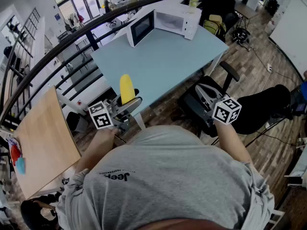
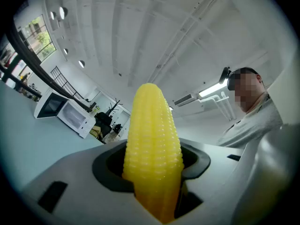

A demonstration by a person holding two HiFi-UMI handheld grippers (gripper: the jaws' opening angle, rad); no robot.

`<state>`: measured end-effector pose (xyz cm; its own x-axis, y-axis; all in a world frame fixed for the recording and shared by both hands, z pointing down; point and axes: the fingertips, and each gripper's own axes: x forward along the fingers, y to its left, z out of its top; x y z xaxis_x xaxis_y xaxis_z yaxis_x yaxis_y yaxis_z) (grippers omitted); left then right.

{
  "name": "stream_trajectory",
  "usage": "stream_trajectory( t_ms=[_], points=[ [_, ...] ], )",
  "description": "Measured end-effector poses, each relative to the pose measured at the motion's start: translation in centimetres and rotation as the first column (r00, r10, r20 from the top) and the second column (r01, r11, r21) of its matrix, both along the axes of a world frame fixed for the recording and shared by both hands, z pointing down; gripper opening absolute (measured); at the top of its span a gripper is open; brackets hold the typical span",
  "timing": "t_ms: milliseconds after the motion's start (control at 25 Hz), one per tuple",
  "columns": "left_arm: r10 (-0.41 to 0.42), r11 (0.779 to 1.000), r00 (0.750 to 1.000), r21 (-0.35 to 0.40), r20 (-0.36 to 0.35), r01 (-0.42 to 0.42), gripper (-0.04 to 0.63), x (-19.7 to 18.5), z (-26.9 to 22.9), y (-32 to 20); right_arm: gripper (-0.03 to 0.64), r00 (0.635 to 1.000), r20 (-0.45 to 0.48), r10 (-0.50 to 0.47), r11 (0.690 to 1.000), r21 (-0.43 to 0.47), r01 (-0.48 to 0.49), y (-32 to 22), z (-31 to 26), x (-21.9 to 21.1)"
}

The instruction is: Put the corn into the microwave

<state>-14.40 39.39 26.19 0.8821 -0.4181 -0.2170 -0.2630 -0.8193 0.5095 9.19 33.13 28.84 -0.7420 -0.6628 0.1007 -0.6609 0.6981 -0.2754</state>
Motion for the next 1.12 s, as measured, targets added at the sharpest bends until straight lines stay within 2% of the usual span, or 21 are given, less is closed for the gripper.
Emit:
stream_trajectory(
  t_ms=[320,560,880,1120],
  points=[
    [-0.014,1.0,1.0,-0.005,0.013,0.014,0.243,4.5,-0.3,1.0,0.015,0.998,-0.027,-0.061,0.998,0.024,0.062,-0.2,-0.6,1.7],
    [-0.042,0.998,0.999,-0.041,0.02,0.043,0.244,5.7,0.4,0.8,0.017,0.993,-0.046,-0.108,0.994,0.015,0.109,-1.3,-0.5,1.1],
    [-0.059,0.996,0.998,-0.062,0.037,0.062,0.244,2.1,2.1,-3.0,0.017,0.995,-0.028,-0.095,0.995,0.011,0.095,-7.1,-0.2,-2.5],
    [-0.039,0.998,0.999,-0.038,0.025,0.04,0.244,-2.4,3.3,-11.6,0.018,0.999,-0.045,0.008,1.0,0.013,-0.008,-15.9,-0.3,-5.5]
  ],
)
